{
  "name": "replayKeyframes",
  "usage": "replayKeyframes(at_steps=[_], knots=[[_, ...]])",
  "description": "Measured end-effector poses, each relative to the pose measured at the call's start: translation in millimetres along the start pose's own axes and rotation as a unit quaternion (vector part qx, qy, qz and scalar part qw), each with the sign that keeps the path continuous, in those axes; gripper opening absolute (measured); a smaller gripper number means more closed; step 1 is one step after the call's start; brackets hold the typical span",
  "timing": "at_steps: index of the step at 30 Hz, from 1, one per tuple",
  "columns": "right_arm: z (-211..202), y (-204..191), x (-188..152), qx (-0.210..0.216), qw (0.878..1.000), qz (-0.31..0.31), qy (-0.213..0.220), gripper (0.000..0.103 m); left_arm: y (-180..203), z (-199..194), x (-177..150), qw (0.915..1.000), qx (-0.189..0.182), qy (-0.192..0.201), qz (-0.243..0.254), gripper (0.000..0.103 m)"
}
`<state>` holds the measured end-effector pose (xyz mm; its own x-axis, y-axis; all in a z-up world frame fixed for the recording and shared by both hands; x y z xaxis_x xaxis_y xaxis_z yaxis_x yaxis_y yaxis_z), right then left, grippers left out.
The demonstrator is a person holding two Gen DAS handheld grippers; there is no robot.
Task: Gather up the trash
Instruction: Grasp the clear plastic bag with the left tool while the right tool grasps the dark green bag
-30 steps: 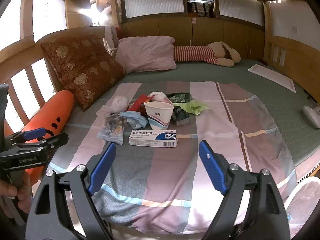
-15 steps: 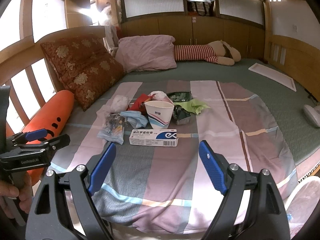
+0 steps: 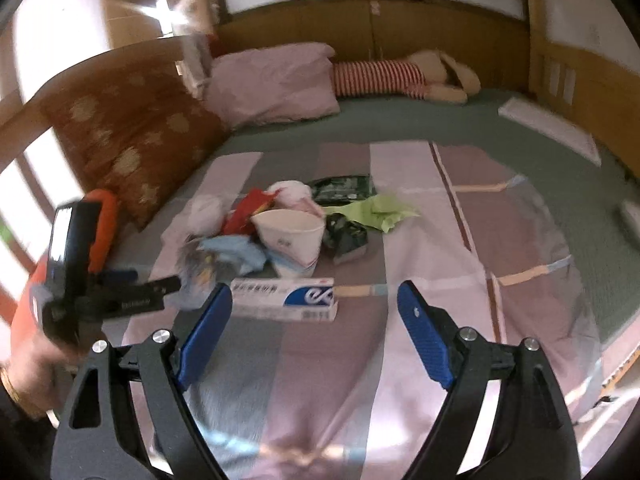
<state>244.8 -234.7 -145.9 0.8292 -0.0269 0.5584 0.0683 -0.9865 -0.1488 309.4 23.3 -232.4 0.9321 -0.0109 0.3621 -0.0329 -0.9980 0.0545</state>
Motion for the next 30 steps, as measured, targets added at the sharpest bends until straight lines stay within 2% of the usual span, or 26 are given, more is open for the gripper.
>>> replayKeyframes(at_steps=[6, 9, 11, 15, 17, 18, 20, 21, 22, 23, 25, 28, 30], knots=[[77.3, 41.6, 38.6, 0.022, 0.994, 0.084, -0.066, 0.083, 13.5, 30.6, 19.1, 0.9988, 0.034, 0.001, 0.036, 0.082], [113.8, 67.8, 48.7, 0.083, 0.978, 0.169, -0.095, 0.083, 14.1, 46.8, 25.6, 0.9986, 0.036, -0.017, 0.036, 0.077], [134.6, 79.7, 52.8, 0.104, 0.965, 0.213, -0.111, 0.081, 9.7, 59.2, 30.3, 0.9986, 0.032, -0.032, 0.026, 0.073], [165.1, 83.0, 53.5, 0.124, 0.951, 0.244, -0.142, 0.072, -0.3, 74.3, 33.2, 0.9987, 0.016, -0.045, 0.016, 0.051], [177.1, 81.9, 51.3, 0.141, 0.944, 0.253, -0.155, 0.067, -2.6, 72.6, 35.1, 0.9988, 0.003, -0.045, 0.019, 0.033], [182.6, 81.0, 50.2, 0.146, 0.942, 0.256, -0.162, 0.064, -3.5, 70.3, 36.0, 0.9986, -0.010, -0.048, 0.019, 0.020], [190.6, 82.9, 49.0, 0.157, 0.936, 0.268, -0.167, 0.057, -8.2, 61.5, 37.7, 0.9976, -0.039, -0.056, 0.009, 0.014], [192.2, 82.4, 48.2, 0.169, 0.933, 0.270, -0.166, 0.046, -9.3, 51.8, 38.4, 0.9975, -0.047, -0.052, 0.014, 0.013], [191.6, 81.6, 49.1, 0.173, 0.933, 0.268, -0.166, 0.039, -10.7, 41.5, 39.1, 0.9975, -0.051, -0.047, 0.016, 0.012], [188.5, 80.5, 51.7, 0.174, 0.935, 0.262, -0.162, 0.036, -11.7, 32.2, 39.3, 0.9974, -0.058, -0.041, 0.015, 0.012], [175.2, 82.4, 54.7, 0.179, 0.937, 0.260, -0.149, 0.024, -18.5, 2.6, 37.9, 0.9959, -0.086, -0.025, 0.013, 0.012], [143.0, 79.2, 59.0, 0.189, 0.943, 0.241, -0.128, 0.022, -25.8, -52.4, 25.5, 0.9921, -0.123, 0.010, 0.021, 0.012], [114.0, 72.9, 59.7, 0.189, 0.953, 0.210, -0.113, 0.022, -26.6, -89.6, 13.7, 0.9874, -0.152, 0.039, 0.022, 0.012]])
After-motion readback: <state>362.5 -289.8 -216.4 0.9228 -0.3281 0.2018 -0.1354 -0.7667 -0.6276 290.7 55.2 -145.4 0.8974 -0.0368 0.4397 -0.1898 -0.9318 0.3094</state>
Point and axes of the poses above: each gripper's, at about its wrist camera, not at the fingertips, and z roughly the way its jaws point, y to its right, x to its top, the point moved 1 cm from there along z, roughly the way its jaws point, and after that the axes turned 9 degrees about -y, right-handed, at the moved point
